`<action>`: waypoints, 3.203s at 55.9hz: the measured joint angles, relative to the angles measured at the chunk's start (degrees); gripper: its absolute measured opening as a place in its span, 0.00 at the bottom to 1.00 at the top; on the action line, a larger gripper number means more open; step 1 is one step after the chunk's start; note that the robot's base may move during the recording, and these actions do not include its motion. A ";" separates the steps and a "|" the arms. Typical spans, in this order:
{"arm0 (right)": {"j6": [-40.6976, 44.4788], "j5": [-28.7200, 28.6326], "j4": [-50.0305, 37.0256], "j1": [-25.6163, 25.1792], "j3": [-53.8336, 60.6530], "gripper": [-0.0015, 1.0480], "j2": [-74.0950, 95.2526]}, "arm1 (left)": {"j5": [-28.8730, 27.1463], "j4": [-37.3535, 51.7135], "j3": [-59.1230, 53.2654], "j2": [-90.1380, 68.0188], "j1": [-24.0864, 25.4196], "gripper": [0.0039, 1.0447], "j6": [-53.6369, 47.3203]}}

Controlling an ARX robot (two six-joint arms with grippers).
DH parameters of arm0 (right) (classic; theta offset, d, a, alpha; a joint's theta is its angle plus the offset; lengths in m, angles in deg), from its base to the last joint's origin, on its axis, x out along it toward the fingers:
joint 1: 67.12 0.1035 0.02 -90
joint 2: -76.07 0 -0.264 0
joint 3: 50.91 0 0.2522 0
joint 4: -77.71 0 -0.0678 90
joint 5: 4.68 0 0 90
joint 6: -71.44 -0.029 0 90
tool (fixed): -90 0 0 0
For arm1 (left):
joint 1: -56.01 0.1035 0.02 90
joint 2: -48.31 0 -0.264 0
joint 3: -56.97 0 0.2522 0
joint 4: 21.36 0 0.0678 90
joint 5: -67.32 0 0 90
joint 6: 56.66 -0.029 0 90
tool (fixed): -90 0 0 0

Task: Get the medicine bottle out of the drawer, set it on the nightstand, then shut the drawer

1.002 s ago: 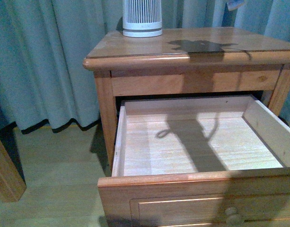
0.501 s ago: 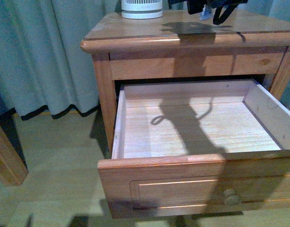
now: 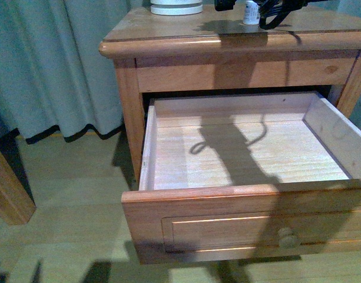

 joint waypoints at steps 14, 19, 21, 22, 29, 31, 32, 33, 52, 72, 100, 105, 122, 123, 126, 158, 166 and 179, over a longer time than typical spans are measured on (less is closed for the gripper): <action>-0.74 -1.46 -6.45 0.83 15.63 0.93 -15.47 | 0.00 0.00 0.00 0.00 0.00 0.94 -0.02; -1.27 -2.80 -6.14 1.75 23.89 0.93 -25.00 | 0.00 0.00 -0.02 0.00 0.00 0.94 -0.02; -1.57 -3.26 -5.68 2.03 26.91 0.93 -28.24 | 0.00 0.00 0.00 0.00 0.00 0.94 -0.02; -1.88 -3.65 -5.51 2.27 29.03 0.93 -30.36 | 0.00 0.00 -0.02 0.00 0.00 0.94 -0.02; -3.78 -4.31 -4.31 3.56 43.69 0.93 -43.08 | 0.00 0.00 -0.02 0.00 0.00 0.94 -0.02; -4.35 -4.13 -3.43 3.82 47.28 0.93 -45.83 | 0.00 0.00 -0.02 0.00 0.00 0.94 -0.02; -4.66 -4.00 -2.71 4.00 49.62 0.93 -47.63 | 0.00 0.00 -0.02 0.00 0.00 0.94 -0.02; -4.92 -3.69 -1.92 4.17 52.00 0.93 -49.42 | 0.00 0.00 0.00 0.00 0.00 0.94 -0.02; -12.87 2.08 9.70 11.52 82.84 0.64 -70.53 | 0.00 0.00 -0.02 0.00 0.00 0.94 -0.02; -14.97 2.82 -17.62 10.19 90.38 0.07 -42.34 | 0.00 0.00 -0.02 0.00 0.00 0.94 -0.02; 1.66 -1.36 -36.83 0.15 67.45 0.03 -5.86 | 0.00 0.00 -0.02 0.00 0.00 0.94 -0.02; 4.26 -2.34 -36.39 -0.87 62.86 0.03 -3.26 | 0.00 0.00 0.00 0.00 0.00 0.94 -0.04; 9.16 -5.40 -27.02 -3.78 46.71 0.03 1.75 | 0.00 0.00 -0.02 0.00 0.00 0.94 -0.04; 9.16 -5.55 -26.10 -3.89 45.66 0.03 1.88 | 0.00 0.00 -0.02 0.00 0.00 0.94 -0.04; 9.11 -5.77 -24.37 -4.24 43.58 0.03 2.21 | 0.00 0.00 0.00 0.00 0.00 0.94 -0.02; 4.61 -7.80 -12.76 -7.32 32.65 0.03 3.32 | 0.00 0.00 0.00 0.00 0.00 0.94 -0.02; 4.57 -8.02 -14.99 -8.96 33.99 0.03 3.19 | 0.00 0.00 -0.02 0.00 0.00 0.94 -0.04; 5.77 -9.60 -17.46 -11.80 34.34 0.03 3.19 | 0.00 0.00 -0.02 0.00 0.00 0.94 -0.02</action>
